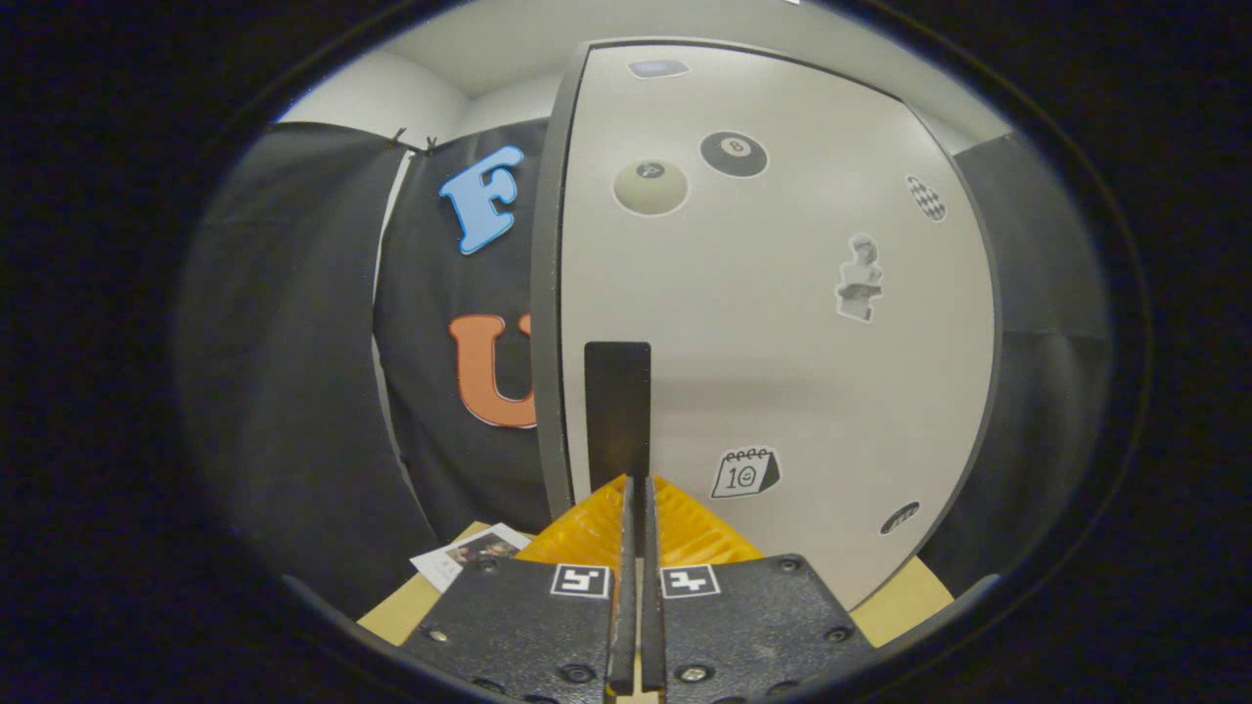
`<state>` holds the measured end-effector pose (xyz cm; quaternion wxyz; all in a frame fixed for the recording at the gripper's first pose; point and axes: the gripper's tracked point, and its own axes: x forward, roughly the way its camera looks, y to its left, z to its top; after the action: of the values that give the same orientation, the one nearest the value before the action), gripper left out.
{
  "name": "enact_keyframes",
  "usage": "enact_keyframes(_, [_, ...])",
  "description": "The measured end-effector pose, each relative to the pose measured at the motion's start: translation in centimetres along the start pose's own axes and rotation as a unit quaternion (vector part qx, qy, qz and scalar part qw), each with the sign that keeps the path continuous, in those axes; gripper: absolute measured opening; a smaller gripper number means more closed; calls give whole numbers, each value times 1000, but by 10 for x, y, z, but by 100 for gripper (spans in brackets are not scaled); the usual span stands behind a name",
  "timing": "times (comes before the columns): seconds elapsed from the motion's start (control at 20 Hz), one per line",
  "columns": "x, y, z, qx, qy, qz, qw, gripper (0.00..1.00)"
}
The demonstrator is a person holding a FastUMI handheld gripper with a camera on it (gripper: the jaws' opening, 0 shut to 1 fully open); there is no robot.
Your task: Open the shoe cabinet door, grab the shoes and put them into the shoe cabinet, then close the shoe cabinet door.
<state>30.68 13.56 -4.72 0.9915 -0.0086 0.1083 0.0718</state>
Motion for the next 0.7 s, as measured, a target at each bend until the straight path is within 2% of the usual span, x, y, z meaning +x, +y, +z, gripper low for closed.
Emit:
enact_keyframes(0.3, [0,3,0,14,-10,44,999,7])
enact_keyframes(0.35, [0,4,-1,13,-15,49,999,11])
enact_keyframes(0.4, [0,4,-1,12,-18,52,998,20])
enact_keyframes(0.5, [-3,11,-1,8,-19,73,997,23])
enact_keyframes(0.55, [-4,15,-2,5,-19,84,996,30])
enact_keyframes(0.6, [-4,17,-2,2,-18,91,996,48])
enact_keyframes(0.65, [-3,13,-2,-5,-18,78,997,59])
enact_keyframes(0.7, [0,3,1,-15,-24,50,998,70])
